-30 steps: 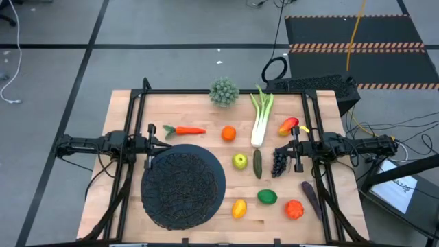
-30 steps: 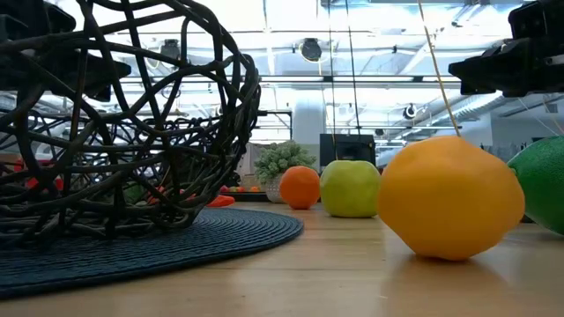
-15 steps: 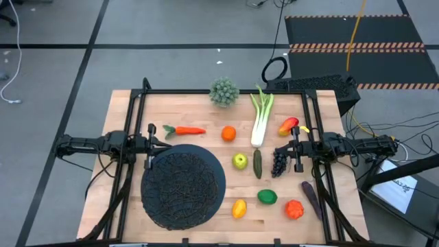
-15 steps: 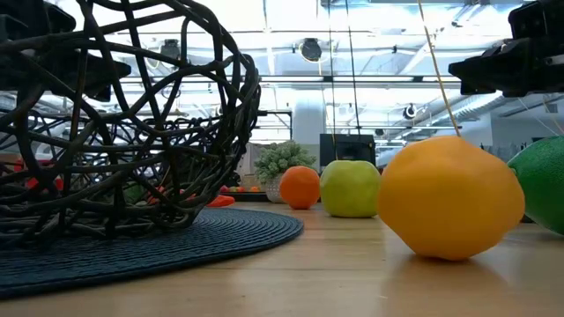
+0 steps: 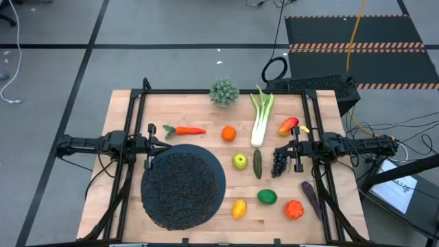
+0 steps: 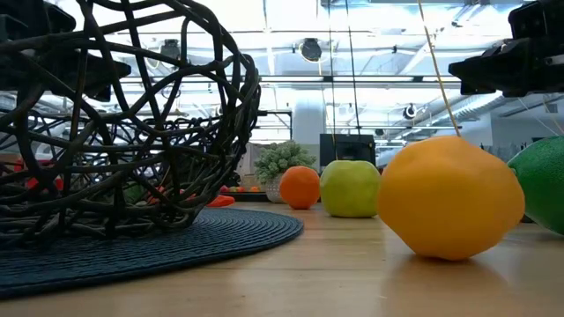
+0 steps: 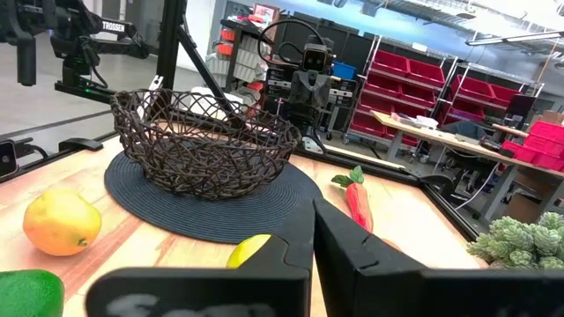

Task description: Build produce basket

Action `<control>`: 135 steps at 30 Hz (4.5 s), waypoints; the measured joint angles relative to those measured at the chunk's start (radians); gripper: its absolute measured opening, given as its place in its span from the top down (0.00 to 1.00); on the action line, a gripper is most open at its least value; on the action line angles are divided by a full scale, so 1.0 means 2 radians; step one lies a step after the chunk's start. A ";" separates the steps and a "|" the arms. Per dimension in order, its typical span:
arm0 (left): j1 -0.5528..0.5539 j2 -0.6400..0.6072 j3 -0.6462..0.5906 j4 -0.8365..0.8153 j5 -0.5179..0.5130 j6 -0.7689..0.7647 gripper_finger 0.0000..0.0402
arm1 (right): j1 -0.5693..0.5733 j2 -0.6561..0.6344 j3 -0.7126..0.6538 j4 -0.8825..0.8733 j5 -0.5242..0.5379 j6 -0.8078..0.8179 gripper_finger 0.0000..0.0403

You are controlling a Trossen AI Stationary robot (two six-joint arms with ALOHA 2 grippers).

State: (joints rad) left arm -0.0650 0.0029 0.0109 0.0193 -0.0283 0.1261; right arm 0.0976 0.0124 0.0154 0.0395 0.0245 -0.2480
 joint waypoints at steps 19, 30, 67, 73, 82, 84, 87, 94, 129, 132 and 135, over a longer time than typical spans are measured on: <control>0.000 0.000 0.000 0.000 0.000 0.000 0.92 | 0.000 0.000 0.000 0.000 0.000 0.000 1.00; 0.000 0.000 0.000 0.000 0.000 0.000 0.92 | 0.000 0.000 0.000 0.000 0.000 0.000 1.00; 0.000 0.002 -0.001 0.014 -0.014 0.001 0.92 | 0.000 0.000 0.000 0.000 0.000 0.000 1.00; -0.001 0.008 0.026 0.077 -0.015 -0.033 0.95 | 0.000 0.000 0.000 0.000 0.000 0.000 1.00; -0.001 0.139 0.229 0.000 -0.045 -0.026 0.99 | 0.000 0.000 0.000 0.000 0.000 0.000 1.00; -0.001 0.179 0.287 -0.033 -0.048 -0.028 0.99 | 0.000 0.000 0.000 0.000 0.000 0.000 1.00; -0.001 0.240 0.381 -0.085 -0.049 -0.027 0.99 | 0.000 0.000 0.000 0.000 0.001 0.000 1.00; 0.000 0.371 0.615 -0.234 -0.068 -0.025 0.99 | 0.000 0.000 0.000 0.000 0.000 0.000 1.00; 0.022 0.633 0.864 -0.415 -0.136 -0.026 0.99 | 0.000 0.000 0.000 0.004 0.000 0.082 1.00; 0.024 0.634 0.864 -0.415 -0.136 -0.026 0.98 | 0.000 0.000 0.000 0.004 0.000 0.079 1.00; 0.023 0.634 0.864 -0.415 -0.136 -0.026 0.96 | 0.000 0.000 0.000 0.004 0.000 0.079 1.00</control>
State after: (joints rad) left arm -0.0181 1.2700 1.7393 -0.8104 -0.2996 0.0734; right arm 0.0975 0.0128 0.0152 0.0483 0.0250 -0.0896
